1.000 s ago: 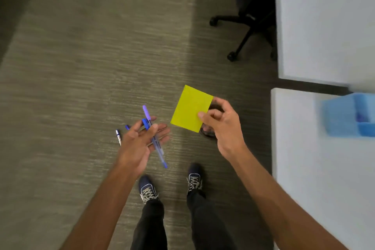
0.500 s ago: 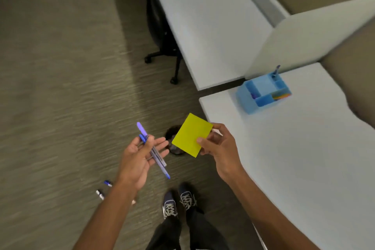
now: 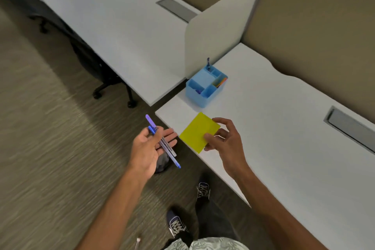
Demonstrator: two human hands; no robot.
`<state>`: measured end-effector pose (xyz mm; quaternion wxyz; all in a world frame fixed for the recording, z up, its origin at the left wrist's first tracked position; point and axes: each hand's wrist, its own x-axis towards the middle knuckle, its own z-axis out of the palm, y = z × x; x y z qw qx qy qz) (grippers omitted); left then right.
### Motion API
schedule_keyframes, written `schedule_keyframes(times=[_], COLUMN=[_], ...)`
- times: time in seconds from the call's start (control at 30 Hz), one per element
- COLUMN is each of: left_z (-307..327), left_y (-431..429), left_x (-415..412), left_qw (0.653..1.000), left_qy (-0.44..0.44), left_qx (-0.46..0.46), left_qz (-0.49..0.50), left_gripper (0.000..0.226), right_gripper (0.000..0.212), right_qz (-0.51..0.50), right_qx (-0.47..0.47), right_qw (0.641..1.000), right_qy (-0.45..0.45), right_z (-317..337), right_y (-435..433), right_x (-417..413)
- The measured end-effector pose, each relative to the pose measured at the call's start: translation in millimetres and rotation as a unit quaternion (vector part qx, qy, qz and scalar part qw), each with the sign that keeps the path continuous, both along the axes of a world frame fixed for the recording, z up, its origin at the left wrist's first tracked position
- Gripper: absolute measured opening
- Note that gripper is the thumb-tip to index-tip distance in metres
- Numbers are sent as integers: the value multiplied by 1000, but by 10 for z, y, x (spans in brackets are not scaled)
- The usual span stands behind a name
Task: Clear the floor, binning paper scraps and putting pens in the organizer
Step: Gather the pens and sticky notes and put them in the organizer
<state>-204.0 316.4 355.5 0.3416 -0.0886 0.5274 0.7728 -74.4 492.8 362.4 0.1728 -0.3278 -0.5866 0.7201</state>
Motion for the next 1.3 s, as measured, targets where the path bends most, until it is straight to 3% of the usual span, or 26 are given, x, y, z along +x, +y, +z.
schedule_keyframes(times=[0.17,0.37,0.5,0.73,0.93,1.13,1.3], left_z=[74,54,-11,-109,-199,-343,-486], left_y=[582,1220,1570,2027,2263,2448,2512], left_x=[-123,-262,-312,-480,-716,-1000,-1230], left_qw=[999,997,996,993,992,989,987], left_qy=[-1,-22,-23,-9,-15,-25,-35], left_qx=[-18,-26,-41,-71,-71,-84,-95], left_qz=[-44,-66,-70,-91,-98,-122,-129], left_gripper=[13,25,26,29,28,30,28], right_gripper=[31,18,15,24,64,52,63], right_qz=[-63,-115,-144,-169,-176,-217,-223], right_qx=[1,87,65,-21,-9,84,75], right_qw=[998,988,985,981,979,960,946], right_qy=[-3,-58,-68,-89,-101,-158,-223], right_z=[-45,-216,-326,-551,-725,-993,-1263], right_y=[455,1092,1460,1876,2227,2572,2667], right_x=[-12,-126,-236,-556,-1102,-1710,-2055])
